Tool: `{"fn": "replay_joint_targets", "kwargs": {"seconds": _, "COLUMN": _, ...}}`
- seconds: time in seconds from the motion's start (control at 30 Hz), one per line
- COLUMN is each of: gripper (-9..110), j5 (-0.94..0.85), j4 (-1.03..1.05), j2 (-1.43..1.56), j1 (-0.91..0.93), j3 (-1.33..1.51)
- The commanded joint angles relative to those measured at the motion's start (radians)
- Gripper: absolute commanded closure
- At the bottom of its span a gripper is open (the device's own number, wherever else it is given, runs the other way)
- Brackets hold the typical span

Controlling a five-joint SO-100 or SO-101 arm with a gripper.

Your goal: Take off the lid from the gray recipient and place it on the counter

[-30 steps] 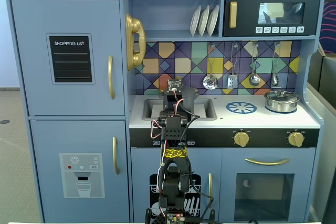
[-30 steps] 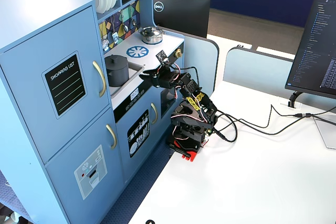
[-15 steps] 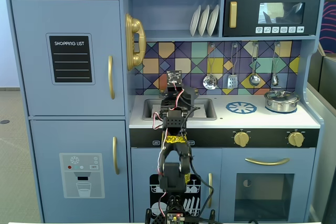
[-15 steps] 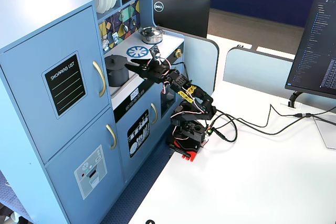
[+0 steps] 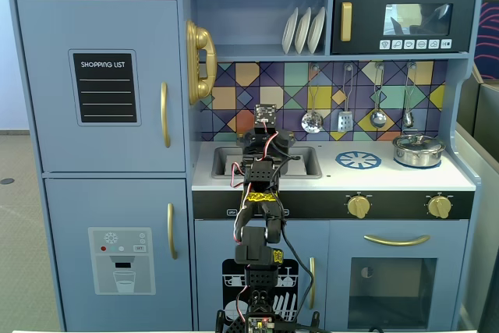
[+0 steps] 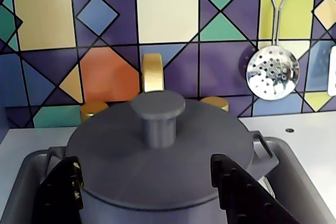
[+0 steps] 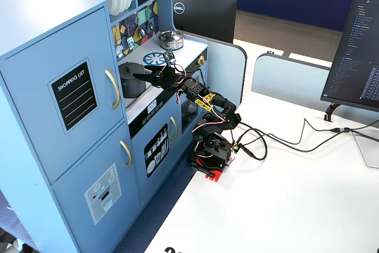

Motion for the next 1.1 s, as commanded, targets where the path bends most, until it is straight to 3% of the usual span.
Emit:
{"fn": "replay_joint_targets", "kwargs": {"seconds": 0.0, "gripper": 77, "j5": -0.009, "j4": -0.069, "j2": -0.055, "j1": 0.008, "j3": -0.081}}
{"fn": "replay_joint_targets", "kwargs": {"seconds": 1.07, "gripper": 81, "j5": -0.006, "j4": -0.178, "j2": -0.428, "j1": 0.009, "j3": -0.310}}
